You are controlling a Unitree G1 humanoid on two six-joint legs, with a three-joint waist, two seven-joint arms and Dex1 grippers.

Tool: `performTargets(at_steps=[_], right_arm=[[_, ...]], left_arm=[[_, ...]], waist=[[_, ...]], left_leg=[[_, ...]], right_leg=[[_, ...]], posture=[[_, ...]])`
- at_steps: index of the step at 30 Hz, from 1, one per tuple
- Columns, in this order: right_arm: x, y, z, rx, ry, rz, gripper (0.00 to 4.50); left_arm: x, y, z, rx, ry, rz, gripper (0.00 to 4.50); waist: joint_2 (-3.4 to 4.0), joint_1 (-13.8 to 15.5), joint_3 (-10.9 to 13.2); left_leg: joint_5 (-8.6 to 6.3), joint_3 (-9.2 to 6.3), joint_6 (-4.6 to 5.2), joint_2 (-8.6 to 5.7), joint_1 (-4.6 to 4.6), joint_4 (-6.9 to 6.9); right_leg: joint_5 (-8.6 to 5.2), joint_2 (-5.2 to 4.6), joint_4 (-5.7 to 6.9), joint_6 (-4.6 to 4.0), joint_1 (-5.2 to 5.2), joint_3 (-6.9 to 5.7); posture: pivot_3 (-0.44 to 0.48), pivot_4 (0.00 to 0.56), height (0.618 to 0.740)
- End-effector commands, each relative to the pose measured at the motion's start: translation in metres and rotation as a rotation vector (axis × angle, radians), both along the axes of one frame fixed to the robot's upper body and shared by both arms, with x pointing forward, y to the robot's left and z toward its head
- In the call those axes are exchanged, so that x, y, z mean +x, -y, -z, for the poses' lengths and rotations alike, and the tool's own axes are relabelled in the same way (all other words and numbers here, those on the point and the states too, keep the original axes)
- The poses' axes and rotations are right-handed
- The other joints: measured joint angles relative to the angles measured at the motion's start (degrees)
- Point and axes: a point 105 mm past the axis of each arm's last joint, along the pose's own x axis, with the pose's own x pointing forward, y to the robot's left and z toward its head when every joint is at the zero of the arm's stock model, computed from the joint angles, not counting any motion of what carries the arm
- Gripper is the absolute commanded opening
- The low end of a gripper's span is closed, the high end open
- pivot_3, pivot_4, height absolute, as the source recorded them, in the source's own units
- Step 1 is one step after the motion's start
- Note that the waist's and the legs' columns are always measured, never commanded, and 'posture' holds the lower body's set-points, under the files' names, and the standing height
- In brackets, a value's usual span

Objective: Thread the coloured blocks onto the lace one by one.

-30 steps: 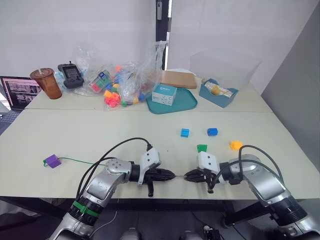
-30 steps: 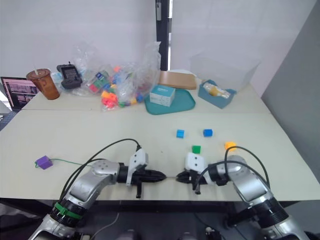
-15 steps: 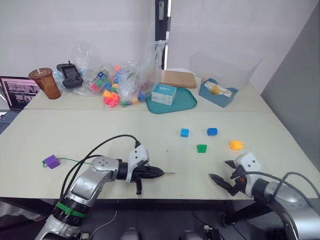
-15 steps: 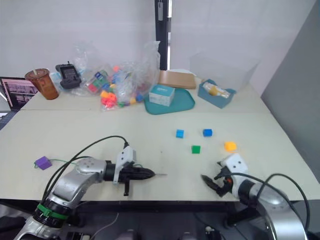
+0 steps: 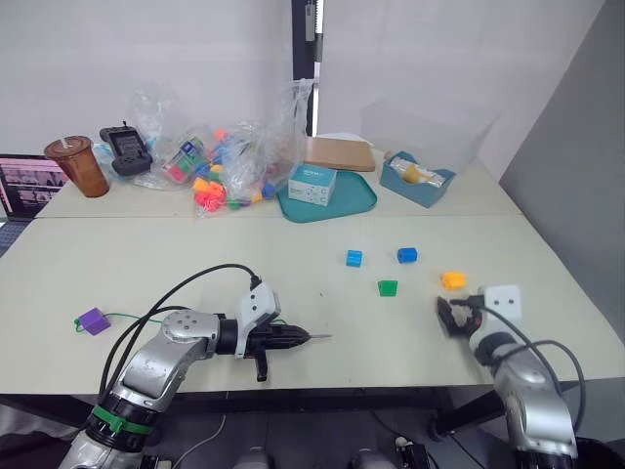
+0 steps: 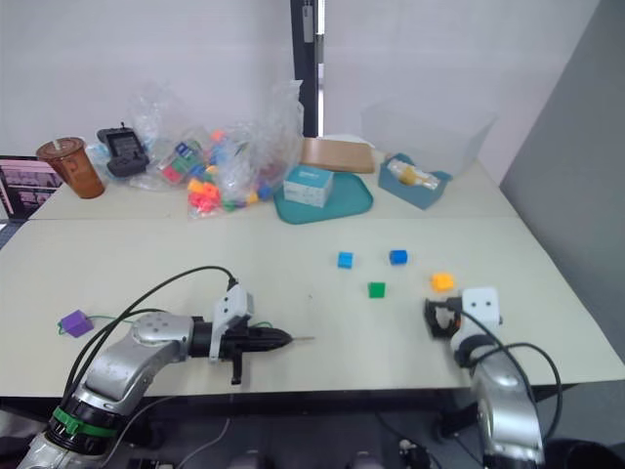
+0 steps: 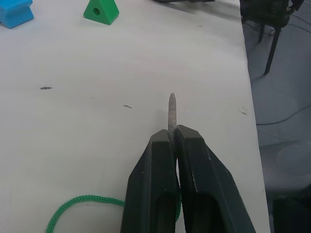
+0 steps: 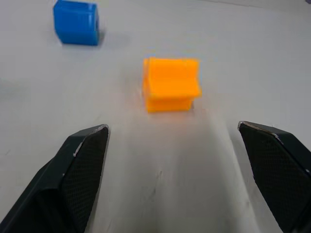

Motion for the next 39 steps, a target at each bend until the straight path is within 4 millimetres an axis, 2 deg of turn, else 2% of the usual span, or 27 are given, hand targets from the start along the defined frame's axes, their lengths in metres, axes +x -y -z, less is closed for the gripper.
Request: performTargets(at_steps=[1, 4, 8, 13, 18, 23, 25, 27, 30, 32, 33, 35, 37, 39], right_arm=[[0.012, 0.006, -0.001, 0.084, 0.02, 0.008, 4.48], [0.029, 0.009, -0.004, 0.103, 0.029, 0.002, 4.48], [0.034, 0.012, -0.001, 0.086, 0.007, 0.002, 4.48], [0.03, 0.007, 0.001, 0.1, 0.017, -0.01, 3.0], [0.029, 0.0, -0.008, 0.101, 0.05, -0.023, 1.26], [0.024, -0.004, -0.014, 0.062, 0.085, -0.024, 1.2], [0.017, -0.013, -0.034, 0.057, 0.163, -0.04, 1.2], [0.005, -0.029, -0.056, 0.046, 0.232, -0.086, 1.2], [-0.02, -0.068, -0.081, 0.041, 0.295, -0.209, 1.2], [-0.043, -0.112, -0.089, 0.066, 0.284, -0.36, 1.2], [-0.055, -0.132, -0.089, 0.073, 0.267, -0.431, 1.2], [-0.07, -0.157, -0.085, 0.077, 0.224, -0.507, 1.2], [-0.075, -0.174, -0.076, 0.073, 0.177, -0.539, 1.2], [-0.075, -0.184, -0.064, 0.062, 0.128, -0.544, 1.2]], left_arm=[[-0.001, 0.001, -0.008, -0.008, 0.046, -0.006, 0.0], [0.0, 0.0, -0.007, -0.009, 0.049, -0.02, 0.0], [0.0, -0.001, -0.007, -0.007, 0.052, -0.027, 0.0], [-0.001, -0.003, -0.006, -0.01, 0.047, -0.043, 0.0], [-0.001, -0.002, -0.006, -0.011, 0.049, -0.037, 0.0], [0.001, 0.0, -0.007, -0.015, 0.049, -0.028, 0.0], [0.001, 0.0, -0.007, -0.014, 0.049, -0.026, 0.0], [0.002, -0.001, -0.008, -0.014, 0.049, -0.025, 0.0], [0.004, -0.002, -0.009, -0.011, 0.051, -0.025, 0.0], [0.006, -0.004, -0.01, -0.012, 0.049, -0.023, 0.0], [0.006, -0.004, -0.01, -0.012, 0.046, -0.02, 0.0], [0.006, -0.002, -0.009, -0.01, 0.041, -0.01, 0.0], [0.006, 0.001, -0.007, -0.01, 0.037, 0.002, 0.0], [0.006, 0.003, -0.007, -0.009, 0.035, 0.013, 0.0]], waist=[[0.0, 0.1, 0.0], [0.0, 0.0, 0.0], [0.01, 0.1, 0.0], [0.01, 0.3, 0.0], [0.01, 0.2, 0.0], [0.01, 0.2, 0.0], [0.02, 0.3, 0.0], [0.08, 0.2, 0.0], [0.13, 0.2, 0.0], [0.13, 0.1, 0.0], [0.13, 0.1, 0.0], [0.12, 0.1, 0.0], [0.12, 0.2, 0.0], [0.1, 0.3, 0.0]], left_leg=[[0.0, -0.02, 0.0, 0.0, -0.02, -0.03], [0.0, 0.02, 0.0, -0.01, -0.03, -0.02], [0.0, 0.02, 0.0, 0.0, -0.01, -0.03], [0.0, 0.02, 0.0, -0.01, -0.02, -0.02], [0.0, 0.02, 0.0, -0.01, -0.04, -0.03], [0.0, 0.02, 0.0, -0.01, -0.05, -0.03], [0.0, 0.02, 0.0, -0.01, -0.08, -0.03], [0.0, 0.02, 0.0, -0.01, -0.24, -0.03], [0.0, 0.0, 0.0, 0.0, -0.41, -0.02], [0.0, -0.01, 0.0, 0.01, -0.4, -0.02], [0.0, -0.02, 0.0, 0.01, -0.4, -0.02], [0.0, -0.05, 0.0, 0.01, -0.41, -0.02], [0.0, -0.04, 0.0, 0.0, -0.42, 0.02], [0.0, -0.03, 0.0, -0.02, -0.42, 0.08]], right_leg=[[0.0, 0.0, -0.01, 0.0, -0.01, -0.02], [0.01, -0.02, -0.03, 0.01, -0.01, 0.02], [0.01, -0.01, 0.0, 0.01, -0.03, 0.02], [0.01, -0.04, -0.01, 0.01, -0.01, 0.0], [0.01, -0.04, -0.01, 0.01, -0.02, 0.01], [0.01, -0.04, -0.02, 0.01, -0.03, 0.01], [0.01, -0.04, -0.02, 0.01, -0.07, 0.01], [0.01, -0.04, 0.02, 0.01, -0.24, 0.02], [0.01, -0.02, 0.1, 0.01, -0.43, 0.02], [0.01, 0.0, 0.11, 0.01, -0.43, 0.02], [0.01, 0.0, 0.12, 0.01, -0.43, 0.01], [0.01, 0.01, 0.11, 0.01, -0.42, -0.02], [0.01, -0.01, 0.09, 0.01, -0.41, -0.01], [0.01, -0.03, 0.08, 0.02, -0.38, -0.02]], posture=[[0.0, 0.15, 0.74], [0.0, 0.15, 0.74], [0.0, 0.15, 0.74], [0.0, 0.15, 0.74], [0.0, 0.15, 0.74], [0.0, 0.15, 0.74], [0.0, 0.15, 0.74], [0.0, 0.15, 0.74], [0.0, 0.15, 0.74], [0.0, 0.15, 0.74], [0.0, 0.15, 0.74], [0.0, 0.15, 0.74], [0.0, 0.15, 0.74], [0.0, 0.15, 0.74]])
